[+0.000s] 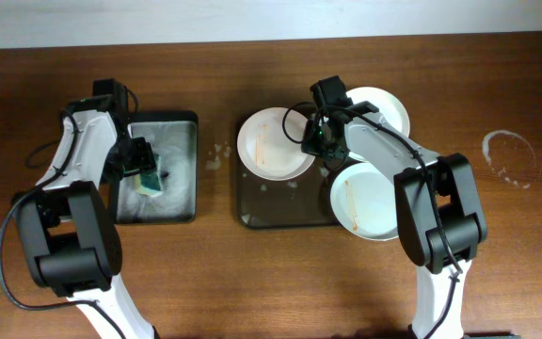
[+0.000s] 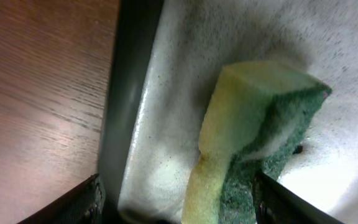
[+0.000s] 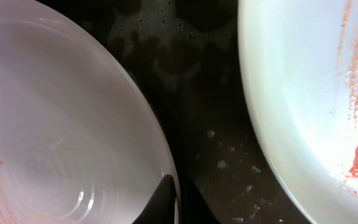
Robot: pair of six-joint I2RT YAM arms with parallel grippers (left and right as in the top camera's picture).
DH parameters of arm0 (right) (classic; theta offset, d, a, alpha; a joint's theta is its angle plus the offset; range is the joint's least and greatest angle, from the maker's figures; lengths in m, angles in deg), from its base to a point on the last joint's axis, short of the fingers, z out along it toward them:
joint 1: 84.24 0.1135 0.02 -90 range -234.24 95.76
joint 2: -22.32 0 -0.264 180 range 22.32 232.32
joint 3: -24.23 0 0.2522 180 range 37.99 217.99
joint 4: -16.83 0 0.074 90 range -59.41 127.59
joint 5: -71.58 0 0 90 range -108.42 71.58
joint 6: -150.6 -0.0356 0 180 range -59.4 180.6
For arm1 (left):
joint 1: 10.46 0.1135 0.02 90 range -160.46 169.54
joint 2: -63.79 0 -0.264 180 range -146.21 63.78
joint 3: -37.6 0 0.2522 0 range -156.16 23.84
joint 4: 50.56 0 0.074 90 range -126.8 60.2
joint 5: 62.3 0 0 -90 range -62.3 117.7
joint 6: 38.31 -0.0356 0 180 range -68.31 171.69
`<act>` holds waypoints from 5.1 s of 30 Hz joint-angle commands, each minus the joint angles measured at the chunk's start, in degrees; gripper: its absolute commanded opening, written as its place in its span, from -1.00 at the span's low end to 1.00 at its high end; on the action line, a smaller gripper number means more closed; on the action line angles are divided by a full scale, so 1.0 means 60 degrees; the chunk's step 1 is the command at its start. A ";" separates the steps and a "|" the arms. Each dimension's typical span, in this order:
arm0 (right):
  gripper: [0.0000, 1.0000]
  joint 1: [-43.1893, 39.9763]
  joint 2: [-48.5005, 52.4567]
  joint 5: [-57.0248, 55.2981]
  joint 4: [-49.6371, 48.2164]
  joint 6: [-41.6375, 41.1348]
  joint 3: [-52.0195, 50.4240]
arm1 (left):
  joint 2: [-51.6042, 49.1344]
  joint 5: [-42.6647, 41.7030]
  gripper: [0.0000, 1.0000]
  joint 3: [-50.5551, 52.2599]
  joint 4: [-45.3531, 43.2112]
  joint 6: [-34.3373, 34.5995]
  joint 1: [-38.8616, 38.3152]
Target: Clean dirty plates on tray and stack at the side
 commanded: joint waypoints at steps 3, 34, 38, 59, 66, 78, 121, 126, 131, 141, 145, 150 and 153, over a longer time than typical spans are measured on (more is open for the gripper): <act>-0.89 0.0029 0.0179 -0.0080 -0.0098 -0.0018 -0.0040 | -0.0080 0.0138 0.54 -0.1548 0.0656 -0.0095 -0.0157; -0.89 0.0029 0.0179 -0.0047 -0.0098 -0.0018 -0.0040 | -0.0087 0.1800 -0.54 0.0663 -0.0783 0.0353 -0.2022; -0.89 0.0029 0.0179 -0.0047 -0.0091 -0.0018 -0.0040 | -0.0087 0.1960 -0.61 0.0754 -0.0820 0.0419 -0.1708; -0.88 0.0029 0.0179 -0.0051 -0.0135 -0.0018 -0.0040 | -0.0084 0.0295 0.42 0.0699 -0.1089 -0.0029 -0.1082; -0.88 0.0029 0.0179 -0.0051 -0.0138 -0.0018 -0.0040 | -0.0084 -0.0160 0.43 0.0699 -0.1137 -0.1344 -0.0718; -0.87 0.0029 0.0179 -0.0051 -0.0135 -0.0018 -0.0040 | -0.0084 -0.0051 0.42 0.0718 -0.1166 -0.1861 -0.0200; -0.88 0.0029 0.0179 -0.0051 -0.0135 -0.0018 -0.0040 | -0.0044 -0.0754 -0.98 0.0368 -0.1348 -0.1504 -0.0331; -0.88 0.0029 0.0179 -0.0047 -0.0138 -0.0018 -0.0040 | -0.0015 -0.1169 -0.98 -0.0841 -0.0219 -0.1504 -0.0572; -0.88 0.0029 0.0179 -0.0047 -0.0124 -0.0018 -0.0040 | -0.0011 -0.1166 -0.98 -0.0980 -0.0095 -0.1508 -0.1184; -0.92 0.0029 0.0179 0.0484 0.0237 0.0240 -0.0040 | -0.0007 -0.1719 -0.98 -0.1045 -0.0127 -0.1504 -0.1639; -0.92 0.0029 0.0179 0.0652 0.0328 0.0237 -0.0040 | -0.0007 -0.1687 -0.98 -0.1045 -0.0168 -0.1501 -0.1490; -0.92 0.0018 0.0179 0.1275 0.0350 0.0240 -0.0040 | -0.0007 -0.2412 -0.98 -0.1045 0.0029 -0.1297 -0.1351; -0.92 0.0018 0.0179 0.1614 0.0375 0.0291 -0.0040 | -0.0007 -0.2998 -0.99 -0.1045 0.0095 -0.1366 -0.1399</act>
